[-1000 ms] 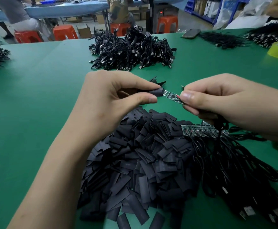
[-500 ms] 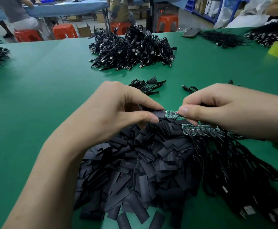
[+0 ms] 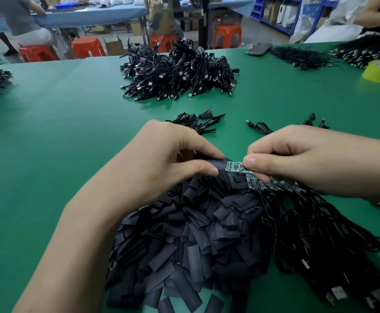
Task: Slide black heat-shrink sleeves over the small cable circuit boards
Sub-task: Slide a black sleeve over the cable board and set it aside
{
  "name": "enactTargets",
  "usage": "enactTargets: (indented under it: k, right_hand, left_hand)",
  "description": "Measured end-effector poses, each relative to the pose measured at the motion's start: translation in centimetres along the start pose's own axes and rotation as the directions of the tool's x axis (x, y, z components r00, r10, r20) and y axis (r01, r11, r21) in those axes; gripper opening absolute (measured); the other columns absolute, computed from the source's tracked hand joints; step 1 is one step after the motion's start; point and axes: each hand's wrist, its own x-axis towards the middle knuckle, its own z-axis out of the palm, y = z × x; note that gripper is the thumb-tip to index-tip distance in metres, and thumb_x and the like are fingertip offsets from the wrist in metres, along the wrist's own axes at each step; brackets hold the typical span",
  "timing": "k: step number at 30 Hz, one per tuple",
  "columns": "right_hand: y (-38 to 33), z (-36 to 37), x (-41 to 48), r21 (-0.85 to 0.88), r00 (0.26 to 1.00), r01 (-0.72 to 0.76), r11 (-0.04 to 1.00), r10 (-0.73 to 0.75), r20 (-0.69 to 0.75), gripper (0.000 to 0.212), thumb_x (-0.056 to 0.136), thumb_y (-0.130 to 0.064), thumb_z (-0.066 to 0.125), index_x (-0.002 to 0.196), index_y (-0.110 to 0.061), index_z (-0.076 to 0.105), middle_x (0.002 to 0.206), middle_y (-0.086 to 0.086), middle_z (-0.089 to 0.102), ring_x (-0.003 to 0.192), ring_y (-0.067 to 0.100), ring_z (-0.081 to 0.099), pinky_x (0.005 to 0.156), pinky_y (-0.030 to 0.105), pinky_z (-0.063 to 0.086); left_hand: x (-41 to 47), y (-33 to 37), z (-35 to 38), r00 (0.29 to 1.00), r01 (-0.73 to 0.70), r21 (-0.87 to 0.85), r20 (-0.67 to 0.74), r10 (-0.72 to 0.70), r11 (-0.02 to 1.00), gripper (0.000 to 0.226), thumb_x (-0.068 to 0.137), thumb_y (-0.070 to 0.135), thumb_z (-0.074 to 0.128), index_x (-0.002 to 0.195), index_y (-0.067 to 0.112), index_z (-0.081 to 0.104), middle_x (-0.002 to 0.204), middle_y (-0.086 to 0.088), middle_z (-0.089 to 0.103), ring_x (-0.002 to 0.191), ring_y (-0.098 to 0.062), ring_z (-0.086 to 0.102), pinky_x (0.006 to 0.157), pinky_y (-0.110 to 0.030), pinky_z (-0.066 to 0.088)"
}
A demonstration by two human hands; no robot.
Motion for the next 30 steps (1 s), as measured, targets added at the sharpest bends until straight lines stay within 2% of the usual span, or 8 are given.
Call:
enactTargets:
  k: [5,14,16,19,22,26,28,30]
  right_hand:
    - [0.2,0.2,0.2,0.059,1.000,-0.002,0.998,0.002,0.003,0.044,0.088,-0.063,0.043,0.076,-0.024,0.060,0.058,0.000,0.033,0.053,0.019,0.031,0.053,0.039,0.030]
    - [0.3,0.6,0.4,0.160,0.999,0.042,0.986,-0.044,0.008,0.041,0.099,-0.056,0.046,0.077,-0.025,0.061,0.058,-0.001,0.033,0.053,0.020,0.030,0.053,0.038,0.028]
    - [0.3,0.7,0.5,0.174,0.999,0.042,0.984,-0.043,-0.003,0.041,0.094,-0.060,0.045,0.079,-0.026,0.064,0.057,-0.001,0.034,0.052,0.020,0.030,0.052,0.036,0.027]
    - [0.3,0.8,0.7,0.209,0.999,0.047,0.977,-0.043,-0.026,0.043,0.087,-0.064,0.044,0.083,-0.029,0.067,0.058,0.000,0.037,0.052,0.018,0.032,0.053,0.037,0.028]
    - [0.4,0.9,0.8,0.276,0.987,0.102,0.956,-0.062,-0.150,0.033,0.084,-0.062,0.050,0.093,-0.034,0.065,0.064,-0.005,0.051,0.054,0.013,0.041,0.058,0.039,0.036]
    - [0.3,0.8,0.9,0.292,0.942,0.221,0.930,-0.126,-0.312,0.014,0.085,-0.048,0.060,0.096,-0.039,0.061,0.082,-0.006,0.067,0.072,0.025,0.061,0.074,0.055,0.052]
    - [-0.1,0.8,1.1,0.228,0.916,0.254,0.940,-0.158,-0.370,0.010,0.085,-0.044,0.063,0.092,-0.037,0.063,0.089,-0.010,0.068,0.077,0.017,0.064,0.079,0.051,0.054]
    - [-0.3,1.0,1.2,0.175,0.891,0.264,0.949,-0.170,-0.422,0.007,0.085,-0.041,0.065,0.088,-0.035,0.065,0.088,-0.014,0.069,0.077,0.010,0.064,0.076,0.042,0.054]
  left_hand:
    - [0.0,0.0,0.1,0.999,-0.026,-0.011,0.020,0.026,1.000,0.023,0.079,0.032,0.083,0.102,0.032,0.082,0.086,0.015,0.075,0.079,-0.011,0.070,0.074,-0.033,0.055]
    - [0.0,0.5,0.5,0.999,-0.029,-0.082,0.024,0.031,0.996,0.020,0.083,0.034,0.081,0.102,0.031,0.082,0.086,0.019,0.075,0.081,-0.007,0.071,0.073,-0.024,0.055]
    - [0.1,0.8,0.8,0.999,-0.033,-0.067,0.025,0.035,0.997,0.018,0.084,0.032,0.080,0.102,0.031,0.082,0.084,0.018,0.075,0.078,-0.007,0.069,0.070,-0.021,0.052]
    - [0.2,0.8,0.8,0.999,-0.039,-0.063,0.000,0.040,0.997,0.017,0.086,0.033,0.079,0.103,0.031,0.081,0.085,0.015,0.076,0.077,-0.014,0.070,0.071,-0.032,0.055]
    - [0.1,0.6,0.6,0.999,-0.016,-0.099,-0.048,0.011,0.995,0.016,0.085,0.034,0.079,0.101,0.034,0.081,0.081,0.011,0.077,0.073,-0.018,0.071,0.069,-0.038,0.056]
    - [-0.1,0.1,0.3,0.989,0.049,-0.161,-0.133,-0.071,0.986,0.015,0.083,0.030,0.081,0.098,0.030,0.082,0.075,0.012,0.077,0.066,-0.007,0.073,0.070,-0.027,0.060]
    - [-0.1,0.0,0.1,0.983,0.069,-0.175,-0.154,-0.096,0.982,0.016,0.082,0.029,0.083,0.097,0.029,0.082,0.072,0.012,0.076,0.064,-0.004,0.073,0.067,-0.018,0.058]
    - [-0.2,0.1,0.0,0.983,0.074,-0.178,-0.150,-0.101,0.981,0.016,0.082,0.029,0.082,0.098,0.028,0.081,0.071,0.012,0.076,0.064,-0.002,0.072,0.066,-0.012,0.054]
